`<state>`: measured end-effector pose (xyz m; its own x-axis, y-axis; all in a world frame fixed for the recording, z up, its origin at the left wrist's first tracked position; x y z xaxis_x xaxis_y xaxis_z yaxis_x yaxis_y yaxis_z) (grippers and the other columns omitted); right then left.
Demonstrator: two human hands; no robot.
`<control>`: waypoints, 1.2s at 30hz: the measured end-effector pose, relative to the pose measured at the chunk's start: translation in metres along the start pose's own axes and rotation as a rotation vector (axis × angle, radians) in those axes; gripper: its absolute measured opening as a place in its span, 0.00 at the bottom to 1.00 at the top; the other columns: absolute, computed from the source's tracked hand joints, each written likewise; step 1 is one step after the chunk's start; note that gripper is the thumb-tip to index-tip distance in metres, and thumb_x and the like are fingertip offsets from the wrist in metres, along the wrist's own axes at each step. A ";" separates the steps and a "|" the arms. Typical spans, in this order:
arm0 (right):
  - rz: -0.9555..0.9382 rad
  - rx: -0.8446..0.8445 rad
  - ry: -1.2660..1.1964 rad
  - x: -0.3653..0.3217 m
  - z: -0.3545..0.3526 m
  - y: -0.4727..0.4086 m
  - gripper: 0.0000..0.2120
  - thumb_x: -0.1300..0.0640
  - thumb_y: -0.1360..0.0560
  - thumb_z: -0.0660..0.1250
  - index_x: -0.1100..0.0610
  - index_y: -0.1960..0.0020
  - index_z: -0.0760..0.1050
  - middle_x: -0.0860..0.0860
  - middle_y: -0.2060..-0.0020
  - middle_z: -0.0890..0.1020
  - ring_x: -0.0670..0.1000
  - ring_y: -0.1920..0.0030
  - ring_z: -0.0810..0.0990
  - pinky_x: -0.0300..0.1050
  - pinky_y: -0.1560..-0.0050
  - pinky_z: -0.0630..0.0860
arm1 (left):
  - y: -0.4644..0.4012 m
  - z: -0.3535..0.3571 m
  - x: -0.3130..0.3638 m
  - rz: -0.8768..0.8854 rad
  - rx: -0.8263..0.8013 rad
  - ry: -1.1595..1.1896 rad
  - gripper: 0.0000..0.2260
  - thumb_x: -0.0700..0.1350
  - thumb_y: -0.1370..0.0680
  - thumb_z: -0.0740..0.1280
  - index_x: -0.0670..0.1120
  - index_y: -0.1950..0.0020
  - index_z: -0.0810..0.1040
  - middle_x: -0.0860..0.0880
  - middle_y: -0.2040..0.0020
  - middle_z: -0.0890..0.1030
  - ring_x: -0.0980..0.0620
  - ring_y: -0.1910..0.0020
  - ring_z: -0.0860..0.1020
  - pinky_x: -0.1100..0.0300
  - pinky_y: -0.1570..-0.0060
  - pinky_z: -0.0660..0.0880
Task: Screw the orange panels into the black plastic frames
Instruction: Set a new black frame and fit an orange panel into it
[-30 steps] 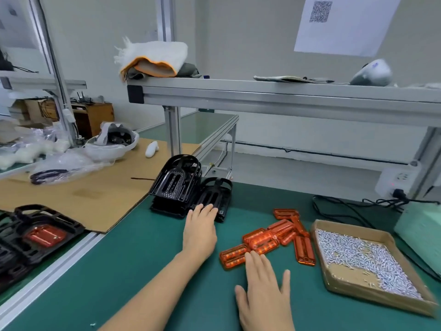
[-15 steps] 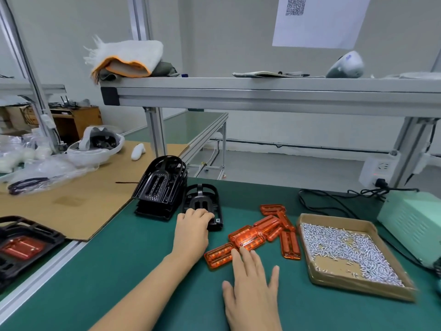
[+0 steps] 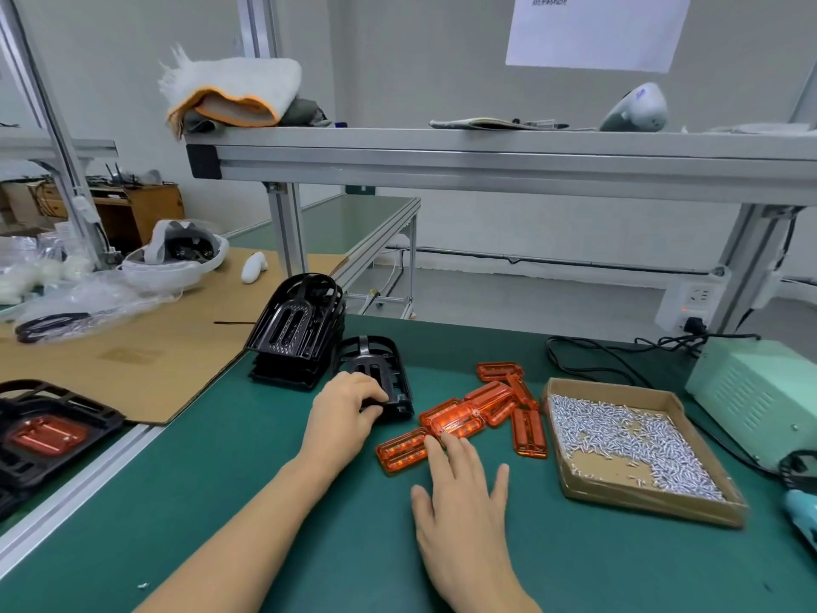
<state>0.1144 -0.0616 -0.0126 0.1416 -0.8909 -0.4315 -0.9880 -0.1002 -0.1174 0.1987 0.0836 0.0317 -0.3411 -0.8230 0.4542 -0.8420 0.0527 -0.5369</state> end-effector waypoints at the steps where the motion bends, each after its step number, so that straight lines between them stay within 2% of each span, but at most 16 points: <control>1: -0.004 0.015 -0.008 0.000 -0.001 0.000 0.27 0.49 0.17 0.49 0.47 0.21 0.44 0.43 0.22 0.45 0.45 0.23 0.39 0.57 0.27 0.31 | 0.000 -0.008 0.006 0.036 0.045 0.015 0.06 0.34 0.30 0.73 0.41 0.54 0.84 0.49 0.53 0.83 0.48 0.49 0.77 0.61 0.45 0.70; 3: -0.019 0.050 -0.065 0.000 -0.005 -0.002 0.25 0.47 0.17 0.47 0.47 0.21 0.46 0.43 0.22 0.48 0.43 0.23 0.41 0.52 0.27 0.31 | 0.002 -0.030 0.026 0.162 0.171 0.002 0.07 0.31 0.31 0.74 0.38 0.56 0.83 0.46 0.56 0.83 0.47 0.52 0.79 0.63 0.47 0.71; 6: -0.012 0.113 -0.383 0.001 -0.015 -0.005 0.26 0.43 0.18 0.47 0.47 0.22 0.52 0.40 0.24 0.56 0.34 0.27 0.47 0.39 0.27 0.34 | 0.016 -0.056 0.067 0.384 0.350 -0.023 0.03 0.33 0.28 0.71 0.37 0.55 0.82 0.45 0.57 0.82 0.50 0.55 0.77 0.61 0.49 0.74; 8: 0.042 0.146 -0.674 0.009 -0.021 -0.007 0.29 0.38 0.21 0.49 0.48 0.23 0.57 0.37 0.27 0.62 0.29 0.31 0.54 0.32 0.27 0.45 | 0.029 -0.059 0.093 0.486 0.404 -0.031 0.03 0.34 0.26 0.69 0.36 0.55 0.82 0.44 0.56 0.82 0.47 0.56 0.77 0.57 0.51 0.76; 10: 0.091 0.157 -0.973 0.015 -0.024 -0.007 0.31 0.36 0.25 0.52 0.48 0.27 0.66 0.35 0.33 0.71 0.27 0.36 0.65 0.28 0.33 0.58 | 0.043 -0.055 0.115 0.567 0.416 -0.043 0.03 0.33 0.25 0.69 0.35 0.55 0.82 0.43 0.55 0.82 0.46 0.57 0.77 0.56 0.51 0.76; 12: 0.115 0.161 -1.264 0.021 -0.024 -0.008 0.28 0.36 0.26 0.54 0.51 0.36 0.76 0.41 0.41 0.81 0.35 0.39 0.75 0.35 0.36 0.67 | 0.056 -0.047 0.132 0.626 0.404 -0.030 0.04 0.34 0.24 0.68 0.35 0.55 0.82 0.42 0.55 0.82 0.46 0.57 0.76 0.57 0.50 0.76; 14: 0.177 0.154 -1.506 0.028 -0.023 -0.007 0.23 0.40 0.24 0.56 0.54 0.44 0.80 0.48 0.47 0.85 0.44 0.42 0.80 0.41 0.39 0.71 | 0.068 -0.040 0.144 0.672 0.396 -0.025 0.05 0.34 0.23 0.67 0.35 0.54 0.82 0.42 0.55 0.82 0.46 0.56 0.76 0.57 0.49 0.76; 16: 0.204 0.156 -1.623 0.033 -0.027 -0.007 0.17 0.46 0.22 0.59 0.55 0.50 0.83 0.52 0.51 0.85 0.48 0.48 0.82 0.43 0.45 0.74 | 0.078 -0.034 0.152 0.705 0.386 -0.014 0.06 0.34 0.23 0.66 0.35 0.54 0.82 0.42 0.55 0.82 0.47 0.56 0.76 0.58 0.49 0.76; 18: 0.213 0.170 -1.660 0.038 -0.033 -0.007 0.12 0.54 0.21 0.62 0.57 0.50 0.83 0.56 0.53 0.85 0.50 0.53 0.83 0.42 0.54 0.77 | 0.084 -0.029 0.160 0.721 0.365 -0.005 0.06 0.35 0.23 0.66 0.35 0.54 0.82 0.43 0.55 0.82 0.47 0.56 0.77 0.59 0.49 0.76; 20: 0.231 0.183 -1.666 0.044 -0.037 -0.006 0.10 0.62 0.21 0.63 0.61 0.44 0.80 0.59 0.52 0.85 0.51 0.54 0.84 0.39 0.60 0.79 | 0.086 -0.021 0.165 0.705 0.301 0.022 0.05 0.35 0.23 0.67 0.36 0.53 0.82 0.44 0.54 0.83 0.48 0.56 0.78 0.61 0.48 0.76; 23: 0.255 0.178 -1.607 0.055 -0.040 -0.004 0.13 0.66 0.22 0.63 0.63 0.39 0.77 0.60 0.51 0.85 0.53 0.54 0.85 0.37 0.62 0.79 | 0.085 -0.012 0.164 0.612 0.166 0.127 0.03 0.37 0.26 0.70 0.40 0.53 0.83 0.47 0.53 0.82 0.50 0.55 0.78 0.61 0.48 0.76; 25: 0.256 0.177 -1.571 0.066 -0.044 -0.001 0.14 0.68 0.22 0.62 0.64 0.38 0.76 0.60 0.50 0.85 0.52 0.56 0.84 0.37 0.63 0.79 | 0.083 -0.014 0.156 0.500 0.149 0.252 0.03 0.40 0.26 0.71 0.42 0.54 0.83 0.51 0.52 0.82 0.53 0.52 0.78 0.60 0.48 0.75; 28: 0.230 0.187 -1.543 0.086 -0.056 0.005 0.14 0.69 0.22 0.60 0.63 0.38 0.75 0.59 0.48 0.84 0.54 0.54 0.85 0.39 0.62 0.80 | 0.073 -0.020 0.117 0.072 0.206 0.566 0.04 0.41 0.25 0.69 0.48 0.54 0.84 0.58 0.51 0.81 0.57 0.47 0.78 0.64 0.46 0.72; 30: 0.210 0.202 -1.511 0.100 -0.066 0.011 0.15 0.69 0.21 0.59 0.60 0.37 0.75 0.57 0.47 0.84 0.55 0.54 0.85 0.39 0.61 0.81 | 0.072 -0.008 0.092 -0.198 0.188 0.754 0.08 0.39 0.24 0.69 0.52 0.53 0.82 0.57 0.51 0.81 0.57 0.50 0.78 0.67 0.49 0.72; 33: 0.094 0.226 -1.380 0.109 -0.084 0.018 0.16 0.70 0.21 0.59 0.57 0.38 0.75 0.51 0.49 0.85 0.54 0.52 0.85 0.38 0.57 0.80 | 0.072 0.018 0.074 -0.479 0.111 1.008 0.08 0.40 0.22 0.66 0.52 0.48 0.80 0.48 0.50 0.82 0.55 0.56 0.80 0.64 0.54 0.77; 36: -0.126 0.275 -1.097 0.099 -0.106 0.025 0.20 0.74 0.23 0.61 0.53 0.40 0.77 0.43 0.48 0.84 0.45 0.47 0.83 0.31 0.49 0.75 | 0.076 0.045 0.075 -0.688 -0.021 1.399 0.10 0.49 0.22 0.64 0.48 0.44 0.77 0.47 0.48 0.82 0.50 0.58 0.81 0.57 0.60 0.79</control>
<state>0.0969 -0.1997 0.0364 0.3502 0.0008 -0.9367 -0.9350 0.0598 -0.3495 0.1274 0.0002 -0.0068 0.0053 0.4705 0.8824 -0.9954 -0.0815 0.0494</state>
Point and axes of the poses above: each hand's wrist, its own y-axis away from the middle knuckle, its own z-axis out of the palm, x = y × z, the point moved 10 cm from there along -y, towards the middle knuckle
